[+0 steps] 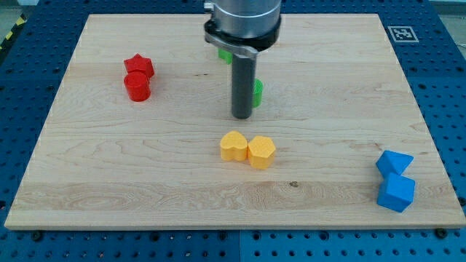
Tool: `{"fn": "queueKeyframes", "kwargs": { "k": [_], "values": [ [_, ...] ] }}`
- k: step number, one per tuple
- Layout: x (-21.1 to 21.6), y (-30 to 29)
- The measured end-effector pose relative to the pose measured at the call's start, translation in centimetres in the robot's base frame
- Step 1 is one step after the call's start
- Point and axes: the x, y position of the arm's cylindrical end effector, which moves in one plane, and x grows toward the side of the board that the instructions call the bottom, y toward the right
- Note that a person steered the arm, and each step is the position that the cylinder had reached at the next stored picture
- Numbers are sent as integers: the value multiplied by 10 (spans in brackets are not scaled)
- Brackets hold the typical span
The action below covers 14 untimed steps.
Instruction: Move the green star right to green circle
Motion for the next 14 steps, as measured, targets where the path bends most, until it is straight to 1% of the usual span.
{"fn": "queueKeyframes", "kwargs": {
  "k": [1, 2, 3, 4, 5, 6, 7, 8, 9, 10, 11, 12, 13, 14],
  "values": [
    [-32, -24],
    [-75, -31],
    [-94, -44],
    [-96, -46],
    [-97, -66],
    [-122, -99],
    [-139, -103],
    [-172, -97],
    [-186, -72],
    [-158, -30],
    [-148, -28],
    [-139, 11],
    [-136, 32],
    [-151, 59]
  ]
}}
